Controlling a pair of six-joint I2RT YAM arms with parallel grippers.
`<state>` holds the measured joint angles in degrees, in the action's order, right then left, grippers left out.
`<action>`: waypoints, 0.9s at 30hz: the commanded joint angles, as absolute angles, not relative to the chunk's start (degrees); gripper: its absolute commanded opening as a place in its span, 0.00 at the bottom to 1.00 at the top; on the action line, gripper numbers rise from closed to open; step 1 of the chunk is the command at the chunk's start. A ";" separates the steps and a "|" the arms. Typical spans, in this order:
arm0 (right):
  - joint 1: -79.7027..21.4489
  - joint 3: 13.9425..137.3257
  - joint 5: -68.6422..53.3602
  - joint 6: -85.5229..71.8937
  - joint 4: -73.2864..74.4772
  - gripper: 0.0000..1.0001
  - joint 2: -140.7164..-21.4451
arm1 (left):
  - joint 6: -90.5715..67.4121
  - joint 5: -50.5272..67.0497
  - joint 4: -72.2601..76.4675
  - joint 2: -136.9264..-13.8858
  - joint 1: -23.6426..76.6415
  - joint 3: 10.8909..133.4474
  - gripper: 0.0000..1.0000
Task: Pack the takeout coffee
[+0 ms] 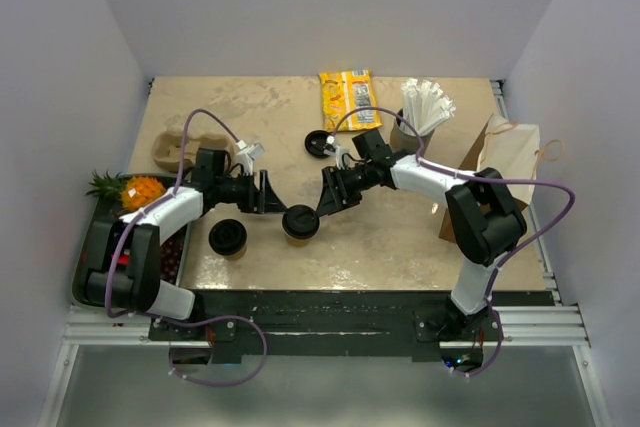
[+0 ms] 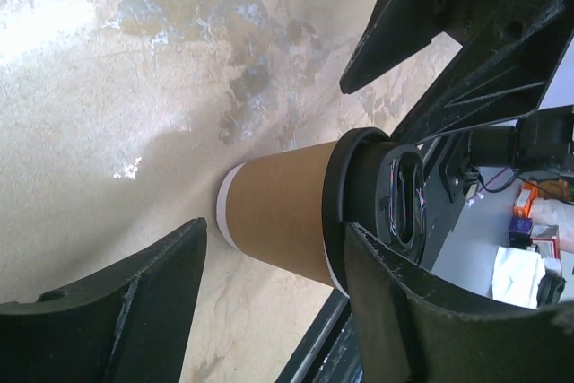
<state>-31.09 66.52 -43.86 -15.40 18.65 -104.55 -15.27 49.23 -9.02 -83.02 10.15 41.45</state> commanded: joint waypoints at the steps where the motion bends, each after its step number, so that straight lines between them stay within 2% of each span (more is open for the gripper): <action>1: -31.82 66.18 -37.79 -11.95 19.42 0.57 -104.33 | -11.78 50.45 -11.86 -82.79 10.28 40.17 0.67; 15: -33.92 68.11 -36.92 -10.64 21.62 0.60 -102.66 | -7.75 47.56 -17.73 -85.95 9.67 43.06 0.61; 27: -38.49 67.94 -24.27 -6.59 26.37 0.63 -102.74 | -4.39 37.01 -25.93 -92.45 9.67 48.16 0.61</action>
<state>-35.64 69.04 -35.07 -10.74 23.05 -102.26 -7.84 48.84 -22.28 -88.29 9.50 47.94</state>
